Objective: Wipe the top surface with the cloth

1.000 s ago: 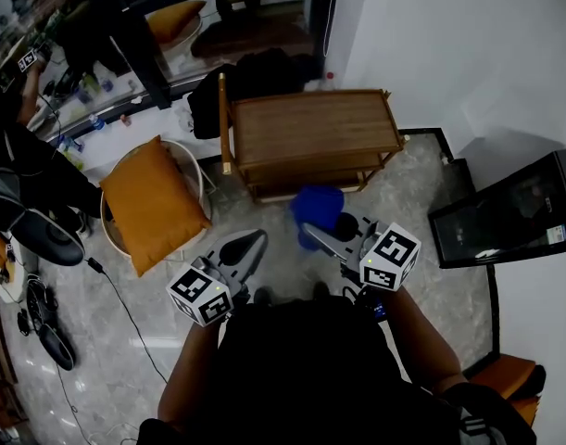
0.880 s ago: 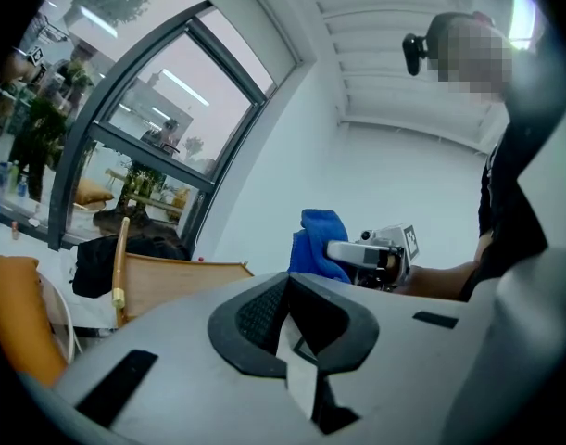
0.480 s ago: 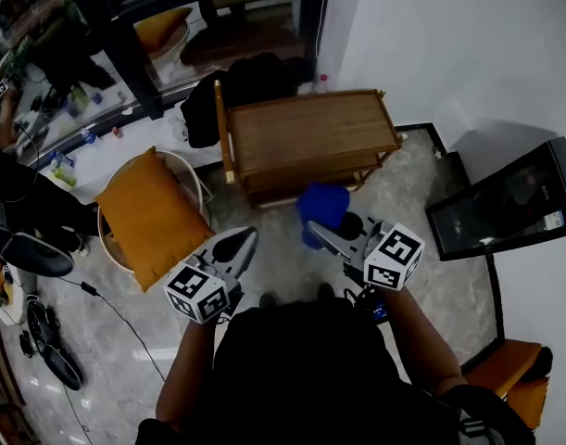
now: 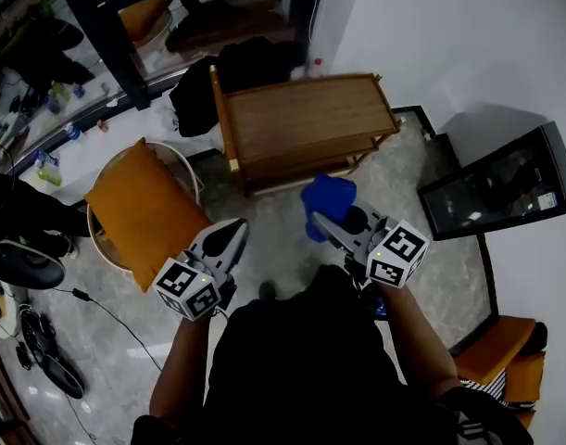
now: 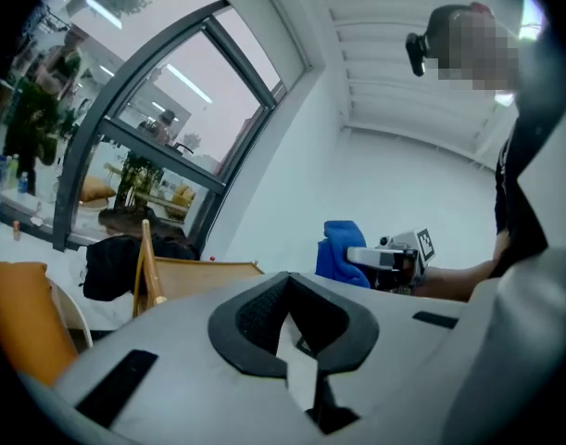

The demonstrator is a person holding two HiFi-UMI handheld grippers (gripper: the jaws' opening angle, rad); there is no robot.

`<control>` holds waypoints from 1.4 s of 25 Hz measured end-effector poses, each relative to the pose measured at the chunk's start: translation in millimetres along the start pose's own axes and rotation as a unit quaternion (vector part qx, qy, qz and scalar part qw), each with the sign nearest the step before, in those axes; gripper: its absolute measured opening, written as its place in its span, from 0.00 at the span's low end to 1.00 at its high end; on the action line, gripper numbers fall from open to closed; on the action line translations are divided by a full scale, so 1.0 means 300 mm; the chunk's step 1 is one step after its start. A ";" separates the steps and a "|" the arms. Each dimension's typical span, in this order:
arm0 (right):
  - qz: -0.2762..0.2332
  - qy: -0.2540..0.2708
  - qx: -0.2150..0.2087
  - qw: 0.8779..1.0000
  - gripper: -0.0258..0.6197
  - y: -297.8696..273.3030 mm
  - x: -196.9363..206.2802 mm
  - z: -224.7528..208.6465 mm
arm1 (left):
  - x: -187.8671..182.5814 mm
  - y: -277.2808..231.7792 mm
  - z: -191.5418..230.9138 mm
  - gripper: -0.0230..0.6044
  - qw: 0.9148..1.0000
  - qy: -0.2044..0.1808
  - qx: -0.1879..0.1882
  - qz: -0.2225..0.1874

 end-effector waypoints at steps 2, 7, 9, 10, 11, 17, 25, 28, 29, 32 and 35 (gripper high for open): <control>0.005 -0.002 0.008 1.000 0.16 0.008 0.001 -0.014 | 0.020 0.015 0.020 0.05 1.000 0.011 -0.007 0.001; 0.020 -0.004 0.011 1.000 0.16 -0.010 0.015 -0.083 | 0.060 0.010 0.080 0.05 0.999 0.027 -0.025 0.008; 0.021 -0.012 0.002 1.000 0.16 -0.051 0.018 -0.122 | 0.058 -0.015 0.121 0.05 0.999 0.030 -0.035 0.009; 0.021 -0.017 -0.004 1.000 0.16 -0.075 0.019 -0.142 | 0.052 -0.030 0.141 0.05 0.999 0.032 -0.040 0.010; 0.021 -0.022 -0.011 0.999 0.16 -0.099 0.021 -0.162 | 0.045 -0.048 0.160 0.05 0.998 0.034 -0.045 0.010; 0.038 -0.027 -0.063 0.997 0.16 -0.216 0.009 -0.317 | 0.008 -0.203 0.246 0.05 0.997 0.028 -0.072 0.016; 0.048 -0.053 -0.130 0.989 0.16 -0.311 -0.081 -0.544 | -0.080 -0.408 0.353 0.05 0.992 0.036 -0.117 0.021; 0.059 -0.066 -0.158 0.983 0.16 -0.339 -0.080 -0.610 | -0.153 -0.465 0.381 0.05 0.990 0.024 -0.141 -0.003; 0.061 -0.069 -0.172 0.981 0.16 -0.348 -0.076 -0.620 | -0.167 -0.478 0.386 0.05 0.989 0.017 -0.148 -0.003; 0.068 -0.069 -0.197 0.976 0.16 -0.390 -0.059 -0.648 | -0.185 -0.503 0.407 0.05 0.986 0.007 -0.168 0.008; 0.069 -0.062 -0.205 0.974 0.16 -0.458 -0.062 -0.665 | -0.192 -0.505 0.442 0.05 0.983 0.010 -0.184 0.020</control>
Point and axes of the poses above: the fingertips, and each gripper's own axes: y backward along the fingers, z to its left, x out of its underside, the point moved 1 cm from there along y, backward along the fingers, and after that the axes turned 6 degrees about -z, right-handed, at the moved point
